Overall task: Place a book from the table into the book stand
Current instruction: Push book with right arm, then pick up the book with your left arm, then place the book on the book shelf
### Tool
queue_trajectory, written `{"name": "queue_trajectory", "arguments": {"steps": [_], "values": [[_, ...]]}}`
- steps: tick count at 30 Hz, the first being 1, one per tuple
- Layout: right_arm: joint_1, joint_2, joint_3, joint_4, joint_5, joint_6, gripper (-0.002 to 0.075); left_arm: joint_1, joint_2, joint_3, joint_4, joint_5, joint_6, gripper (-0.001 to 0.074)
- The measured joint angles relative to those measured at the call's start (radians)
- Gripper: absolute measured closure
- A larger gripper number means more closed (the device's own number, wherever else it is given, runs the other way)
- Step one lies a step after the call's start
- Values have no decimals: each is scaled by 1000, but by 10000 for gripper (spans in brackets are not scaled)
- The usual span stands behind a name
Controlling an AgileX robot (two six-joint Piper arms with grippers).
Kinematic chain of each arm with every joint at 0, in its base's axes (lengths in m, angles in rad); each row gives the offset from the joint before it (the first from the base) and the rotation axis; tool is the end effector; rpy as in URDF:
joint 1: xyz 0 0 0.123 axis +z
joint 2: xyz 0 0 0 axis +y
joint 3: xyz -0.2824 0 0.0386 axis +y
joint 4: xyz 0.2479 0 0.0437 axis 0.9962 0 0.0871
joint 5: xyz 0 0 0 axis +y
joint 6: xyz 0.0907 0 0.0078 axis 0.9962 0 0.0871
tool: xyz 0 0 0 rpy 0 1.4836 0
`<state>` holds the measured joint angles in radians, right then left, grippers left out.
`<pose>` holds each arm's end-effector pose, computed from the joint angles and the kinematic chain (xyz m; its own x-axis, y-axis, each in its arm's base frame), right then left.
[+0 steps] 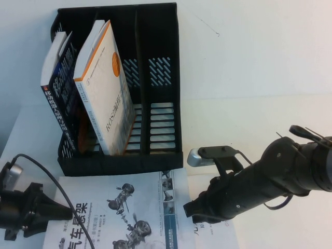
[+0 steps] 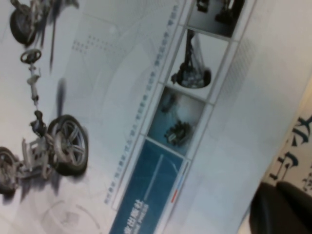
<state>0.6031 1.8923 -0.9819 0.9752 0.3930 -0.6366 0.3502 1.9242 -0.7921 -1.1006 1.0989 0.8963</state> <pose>0.2761 0.2253 0.1348 -0.8809 -0.2650 -0.3921 -0.4252 0.8069 0.4101 0.2763 0.0239 0.1146 -0.9670 -0.2459 0.0670 -0.1992 0.5654 -0.8004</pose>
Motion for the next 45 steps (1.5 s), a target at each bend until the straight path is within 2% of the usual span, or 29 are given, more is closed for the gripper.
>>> {"name": "queue_trajectory", "arguments": {"steps": [6, 17, 23, 28, 35, 45], "values": [[2, -2, -4, 0, 8, 0, 718, -4, -173, 4, 12, 24, -56, 580], [8, -49, -8, -22, 26, 8, 718, -8, -606, 12, 87, 71, -210, 614], [9, -100, -8, -115, 35, 72, 718, -8, -803, 11, 123, 92, -313, 614], [9, -192, -8, -219, 62, 145, 718, -8, -926, -78, 166, 126, -410, 614], [9, -366, -8, -346, 94, 239, 718, -8, -937, -319, 107, 168, -509, 614], [9, -627, -8, -632, 181, 489, 718, -13, -735, -673, 29, 181, -579, 614]]}}
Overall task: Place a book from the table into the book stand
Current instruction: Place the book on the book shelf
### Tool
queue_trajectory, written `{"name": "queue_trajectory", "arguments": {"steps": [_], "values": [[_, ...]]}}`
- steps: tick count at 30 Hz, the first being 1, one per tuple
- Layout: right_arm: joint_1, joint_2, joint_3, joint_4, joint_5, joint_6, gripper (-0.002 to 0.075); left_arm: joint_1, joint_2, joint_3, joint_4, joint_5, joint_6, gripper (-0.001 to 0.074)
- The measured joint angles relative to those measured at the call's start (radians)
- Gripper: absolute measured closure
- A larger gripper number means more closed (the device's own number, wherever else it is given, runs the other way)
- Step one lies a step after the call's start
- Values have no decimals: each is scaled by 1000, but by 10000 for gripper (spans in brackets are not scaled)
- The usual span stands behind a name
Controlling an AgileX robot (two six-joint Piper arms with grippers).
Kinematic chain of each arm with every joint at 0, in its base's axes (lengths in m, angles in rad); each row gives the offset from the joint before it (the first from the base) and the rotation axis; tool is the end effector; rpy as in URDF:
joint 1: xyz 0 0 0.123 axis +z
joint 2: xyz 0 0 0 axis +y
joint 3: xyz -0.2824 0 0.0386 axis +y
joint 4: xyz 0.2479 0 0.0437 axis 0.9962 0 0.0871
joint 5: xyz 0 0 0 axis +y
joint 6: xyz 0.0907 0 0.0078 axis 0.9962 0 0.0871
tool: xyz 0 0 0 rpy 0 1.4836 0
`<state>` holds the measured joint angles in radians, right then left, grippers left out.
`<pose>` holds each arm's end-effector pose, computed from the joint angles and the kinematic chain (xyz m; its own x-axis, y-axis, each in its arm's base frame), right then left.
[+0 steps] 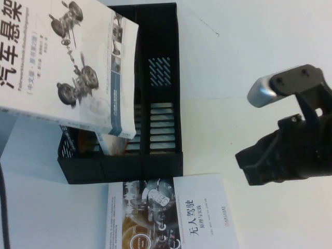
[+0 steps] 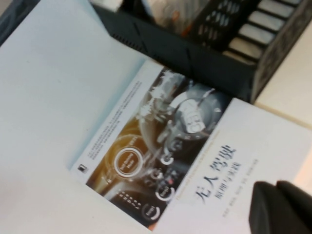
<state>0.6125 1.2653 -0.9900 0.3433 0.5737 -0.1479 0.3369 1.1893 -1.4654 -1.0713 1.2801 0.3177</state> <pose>0.2102 0.1681 0.3185 -0.6397 -0.2774 -0.7168 -0.5906 0.7742 0.2275 0.2107 -0.0074 0.4793 -0.6376 -0.3180 -0.7016 0.3529 0.6890 -0.6330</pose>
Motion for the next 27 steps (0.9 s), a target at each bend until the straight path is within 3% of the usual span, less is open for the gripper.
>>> {"name": "queue_trajectory", "arguments": {"steps": [4, 12, 17, 27], "values": [[0, -90, 0, -128, 54, 125, 718, -52, 85, -109, 11, -19, -16, 614], [0, -226, 0, -284, 187, 282, 718, -315, 250, -269, 206, -135, -104, 614], [0, -290, 0, -343, 239, 357, 718, -417, 341, -308, 311, -181, -138, 614], [0, -340, 0, -444, 318, 452, 718, -444, 418, -311, 407, -229, -171, 614]]}}
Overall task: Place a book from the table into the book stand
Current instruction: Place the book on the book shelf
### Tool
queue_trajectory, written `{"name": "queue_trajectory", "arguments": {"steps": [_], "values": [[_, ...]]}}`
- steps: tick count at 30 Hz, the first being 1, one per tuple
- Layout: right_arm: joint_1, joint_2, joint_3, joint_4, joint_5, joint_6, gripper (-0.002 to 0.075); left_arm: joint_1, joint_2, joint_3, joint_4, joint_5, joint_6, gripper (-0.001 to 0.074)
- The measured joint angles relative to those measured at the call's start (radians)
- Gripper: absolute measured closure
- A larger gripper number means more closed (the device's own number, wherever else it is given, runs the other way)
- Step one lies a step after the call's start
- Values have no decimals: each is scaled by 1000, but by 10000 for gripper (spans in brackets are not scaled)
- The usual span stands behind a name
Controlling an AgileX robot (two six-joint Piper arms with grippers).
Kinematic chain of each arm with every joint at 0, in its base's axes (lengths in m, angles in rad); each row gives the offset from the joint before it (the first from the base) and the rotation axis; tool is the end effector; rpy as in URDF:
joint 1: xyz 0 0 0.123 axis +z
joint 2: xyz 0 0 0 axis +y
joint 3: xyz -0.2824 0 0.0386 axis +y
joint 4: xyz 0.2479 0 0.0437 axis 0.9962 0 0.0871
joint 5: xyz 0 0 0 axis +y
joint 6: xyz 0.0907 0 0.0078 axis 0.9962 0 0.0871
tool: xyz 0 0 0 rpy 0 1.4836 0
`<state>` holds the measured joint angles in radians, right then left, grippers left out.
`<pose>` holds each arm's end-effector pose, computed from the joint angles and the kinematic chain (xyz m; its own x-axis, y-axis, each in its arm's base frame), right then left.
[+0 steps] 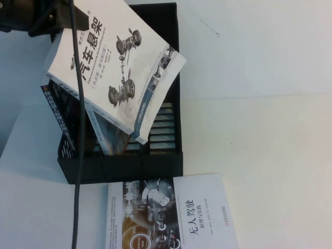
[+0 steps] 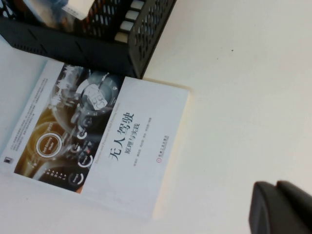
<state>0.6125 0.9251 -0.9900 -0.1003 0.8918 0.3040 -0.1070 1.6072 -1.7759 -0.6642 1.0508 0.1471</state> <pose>0.1453 0.0934 0.3704 -0.6596 -0.1728 -0.7314 -0.3796 0.9166 0.1257 0.3381 -0.0853 0.4397 -0.7256 -0.1107 -0.6791 0.3494 0.7910 -0.5022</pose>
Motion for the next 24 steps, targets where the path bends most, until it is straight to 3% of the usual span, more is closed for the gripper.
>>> {"name": "queue_trajectory", "arguments": {"steps": [24], "values": [[0, 0, 0, -23, 6, 21, 718, 0, -60, -2, 50, 32, -33, 615]]}}
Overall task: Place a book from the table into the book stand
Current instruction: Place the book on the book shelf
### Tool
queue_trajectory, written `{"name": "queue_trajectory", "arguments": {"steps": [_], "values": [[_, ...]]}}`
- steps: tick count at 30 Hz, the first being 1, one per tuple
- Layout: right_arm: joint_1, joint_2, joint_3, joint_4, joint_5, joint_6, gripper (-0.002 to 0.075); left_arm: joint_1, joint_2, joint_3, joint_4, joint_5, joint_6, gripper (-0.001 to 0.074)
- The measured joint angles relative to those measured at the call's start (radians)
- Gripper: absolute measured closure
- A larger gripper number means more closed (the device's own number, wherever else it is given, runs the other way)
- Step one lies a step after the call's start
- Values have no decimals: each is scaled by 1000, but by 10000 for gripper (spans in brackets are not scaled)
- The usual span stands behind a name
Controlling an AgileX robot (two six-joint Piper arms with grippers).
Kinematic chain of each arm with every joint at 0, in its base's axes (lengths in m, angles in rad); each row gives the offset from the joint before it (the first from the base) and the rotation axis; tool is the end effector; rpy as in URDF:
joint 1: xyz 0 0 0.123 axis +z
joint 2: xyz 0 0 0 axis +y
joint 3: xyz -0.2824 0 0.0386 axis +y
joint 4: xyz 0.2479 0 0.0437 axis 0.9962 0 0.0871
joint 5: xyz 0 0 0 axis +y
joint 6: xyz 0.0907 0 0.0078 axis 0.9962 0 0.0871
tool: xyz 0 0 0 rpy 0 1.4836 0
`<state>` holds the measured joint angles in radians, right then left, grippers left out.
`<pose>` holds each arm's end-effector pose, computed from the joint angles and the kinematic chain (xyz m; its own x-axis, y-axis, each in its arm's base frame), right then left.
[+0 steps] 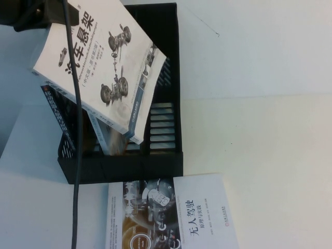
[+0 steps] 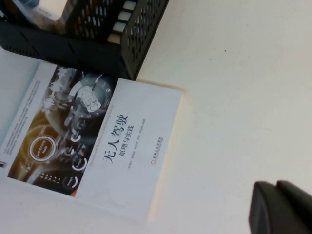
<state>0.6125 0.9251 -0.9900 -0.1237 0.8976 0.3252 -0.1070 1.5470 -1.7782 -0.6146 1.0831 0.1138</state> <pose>0.1459 0.0918 0.3702 -0.6620 -0.1667 -0.7307 -0.3627 0.9244 0.1177 0.3173 -0.0808 0.4565 -0.7088 -0.1006 -0.6982 0.3495 0.8097 -0.4714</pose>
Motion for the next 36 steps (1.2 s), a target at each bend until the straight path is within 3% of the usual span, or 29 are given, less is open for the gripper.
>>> {"name": "queue_trajectory", "arguments": {"steps": [18, 28, 36], "values": [[0, 0, 0, -2, -2, 0, 718, -3, 19, 0, -18, -89, -68, 615], [0, 0, 0, -2, -14, 0, 718, -97, 72, 0, 46, -156, -80, 615], [0, 0, 0, -2, -16, 0, 718, -119, 137, 0, 121, -172, -86, 615]]}}
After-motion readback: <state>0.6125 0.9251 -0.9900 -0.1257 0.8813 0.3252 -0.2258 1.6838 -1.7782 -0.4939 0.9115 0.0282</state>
